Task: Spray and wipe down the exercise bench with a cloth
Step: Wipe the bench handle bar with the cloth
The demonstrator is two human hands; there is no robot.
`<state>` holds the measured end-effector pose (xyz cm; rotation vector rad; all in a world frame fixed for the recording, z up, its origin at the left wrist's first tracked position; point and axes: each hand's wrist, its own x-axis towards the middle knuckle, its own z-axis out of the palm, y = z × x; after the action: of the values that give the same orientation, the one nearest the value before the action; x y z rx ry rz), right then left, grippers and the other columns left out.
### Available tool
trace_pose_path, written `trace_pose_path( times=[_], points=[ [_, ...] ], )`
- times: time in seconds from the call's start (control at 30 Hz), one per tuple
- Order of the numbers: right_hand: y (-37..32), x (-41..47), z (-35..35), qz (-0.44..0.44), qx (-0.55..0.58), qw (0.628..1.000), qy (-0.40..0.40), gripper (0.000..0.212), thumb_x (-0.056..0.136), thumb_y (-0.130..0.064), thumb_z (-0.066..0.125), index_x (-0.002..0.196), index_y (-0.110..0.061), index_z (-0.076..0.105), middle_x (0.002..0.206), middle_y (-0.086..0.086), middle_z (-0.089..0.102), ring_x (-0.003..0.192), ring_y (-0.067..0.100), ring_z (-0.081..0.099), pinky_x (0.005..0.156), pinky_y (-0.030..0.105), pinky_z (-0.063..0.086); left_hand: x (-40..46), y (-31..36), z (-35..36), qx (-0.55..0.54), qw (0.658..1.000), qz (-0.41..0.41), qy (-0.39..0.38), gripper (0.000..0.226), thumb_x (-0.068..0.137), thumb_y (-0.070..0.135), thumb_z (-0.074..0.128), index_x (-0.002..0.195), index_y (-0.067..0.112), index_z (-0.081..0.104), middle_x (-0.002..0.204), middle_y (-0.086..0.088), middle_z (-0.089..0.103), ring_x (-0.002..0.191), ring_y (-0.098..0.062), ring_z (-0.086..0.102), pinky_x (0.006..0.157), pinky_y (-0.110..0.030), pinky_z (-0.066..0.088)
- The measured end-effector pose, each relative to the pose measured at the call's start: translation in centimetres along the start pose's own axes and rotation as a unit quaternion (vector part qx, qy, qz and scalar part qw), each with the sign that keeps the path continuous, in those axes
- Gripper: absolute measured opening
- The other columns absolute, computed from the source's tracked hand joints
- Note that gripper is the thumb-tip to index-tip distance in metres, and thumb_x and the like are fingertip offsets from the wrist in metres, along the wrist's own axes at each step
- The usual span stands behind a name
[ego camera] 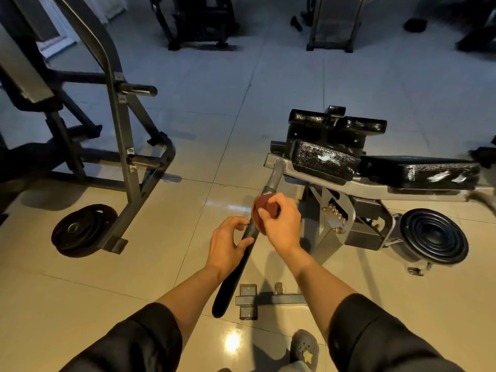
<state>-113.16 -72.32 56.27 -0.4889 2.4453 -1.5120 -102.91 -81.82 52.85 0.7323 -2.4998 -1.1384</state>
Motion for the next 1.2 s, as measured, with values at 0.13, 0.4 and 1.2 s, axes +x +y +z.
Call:
trace_pose_path(
  times=[0.13, 0.4, 1.2],
  points=[
    [1.6, -4.0, 1.2, 0.026, 0.024, 0.999, -0.034, 0.028, 0.076, -0.010, 0.073, 0.075, -0.024, 0.049, 0.095, 0.001, 0.057, 0.084, 0.018, 0.055, 0.073, 0.031, 0.048, -0.1, 0.2, -0.3, -0.036, 0.999, -0.009, -0.003, 0.043, 0.073, 0.000, 0.079, 0.099, 0.029, 0.062, 0.094, 0.015, 0.063, 0.089, 0.005, 0.057, 0.087, -0.013, 0.046],
    [-1.0, -3.1, 0.2, 0.013, -0.025, 1.000, -0.010, 0.023, 0.089, -0.015, 0.068, 0.110, -0.017, 0.061, 0.122, 0.003, 0.048, 0.108, 0.017, 0.048, 0.080, 0.009, 0.030, -2.8, -2.7, -3.3, -0.009, 0.996, 0.001, -0.088, 0.054, 0.075, 0.005, 0.079, 0.124, 0.023, 0.062, 0.113, 0.010, 0.060, 0.102, 0.007, 0.053, 0.090, 0.001, 0.033],
    [-0.4, -17.8, 4.2, -0.021, -0.063, 0.998, -0.022, 0.029, 0.076, -0.004, 0.076, 0.093, -0.021, 0.061, 0.113, -0.006, 0.039, 0.095, 0.005, 0.046, 0.080, -0.004, 0.032, -9.9, -4.2, -6.5, -0.222, 0.969, -0.080, -0.073, 0.019, 0.092, 0.018, 0.064, 0.111, 0.016, 0.067, 0.105, 0.000, 0.069, 0.102, -0.013, 0.064, 0.085, -0.013, 0.048]
  ],
)
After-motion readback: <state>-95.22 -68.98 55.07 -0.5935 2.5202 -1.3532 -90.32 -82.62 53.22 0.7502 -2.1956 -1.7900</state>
